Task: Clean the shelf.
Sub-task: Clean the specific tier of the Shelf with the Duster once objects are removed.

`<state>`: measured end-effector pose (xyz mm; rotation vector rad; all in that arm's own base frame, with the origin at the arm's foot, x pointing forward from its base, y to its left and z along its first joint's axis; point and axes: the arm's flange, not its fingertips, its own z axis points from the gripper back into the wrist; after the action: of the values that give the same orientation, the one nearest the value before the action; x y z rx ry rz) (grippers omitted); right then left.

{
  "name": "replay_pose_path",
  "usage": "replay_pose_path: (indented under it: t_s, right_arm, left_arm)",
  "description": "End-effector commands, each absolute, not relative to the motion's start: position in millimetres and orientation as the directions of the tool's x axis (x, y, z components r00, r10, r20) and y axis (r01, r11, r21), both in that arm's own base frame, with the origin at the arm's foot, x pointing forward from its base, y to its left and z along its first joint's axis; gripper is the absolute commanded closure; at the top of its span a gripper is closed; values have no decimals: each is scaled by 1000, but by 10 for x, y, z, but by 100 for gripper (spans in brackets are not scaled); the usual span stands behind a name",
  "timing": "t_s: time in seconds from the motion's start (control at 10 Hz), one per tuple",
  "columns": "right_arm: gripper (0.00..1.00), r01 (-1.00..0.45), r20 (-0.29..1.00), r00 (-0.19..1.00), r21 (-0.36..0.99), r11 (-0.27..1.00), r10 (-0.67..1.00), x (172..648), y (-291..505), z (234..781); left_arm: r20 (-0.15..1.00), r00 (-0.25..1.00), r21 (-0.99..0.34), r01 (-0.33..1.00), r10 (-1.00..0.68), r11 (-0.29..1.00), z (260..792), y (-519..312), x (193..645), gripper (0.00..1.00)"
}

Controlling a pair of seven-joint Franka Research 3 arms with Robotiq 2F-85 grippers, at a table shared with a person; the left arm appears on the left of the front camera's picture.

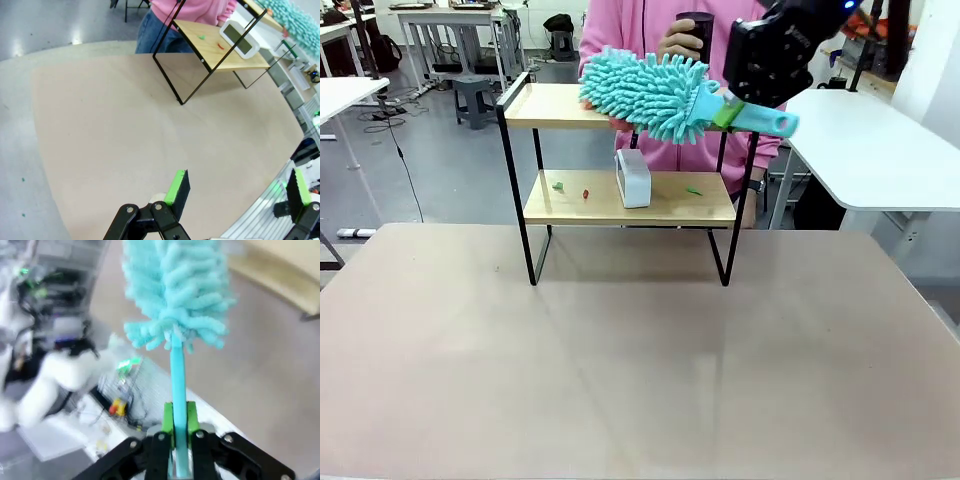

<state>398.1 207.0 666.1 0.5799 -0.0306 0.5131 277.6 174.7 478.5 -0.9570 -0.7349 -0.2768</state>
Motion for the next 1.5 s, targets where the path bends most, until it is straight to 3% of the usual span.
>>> replay_pose_path:
  t_s: [0.0,0.1,0.9,1.1,1.4]
  right_arm:
    - [88,-587,47,707,595,548,706,3870,1864,6753]
    - [88,-625,54,627,629,462,777,3764,1791,6787]
    - [88,-568,112,669,715,408,735,3767,1523,6770]
    - [88,-432,201,806,843,321,556,3581,787,6967]
    - [88,-303,256,952,868,393,167,2944,-403,7047]
  left_arm:
    - [698,709,-631,542,101,556,4802,1730,2783,0]
    - [698,709,-631,542,101,556,4802,1730,2783,0]
    - [698,709,-631,542,101,556,4802,1730,2783,0]
    - [698,709,-631,542,101,556,4802,1730,2783,0]
    - [698,709,-631,542,101,556,4802,1730,2783,0]
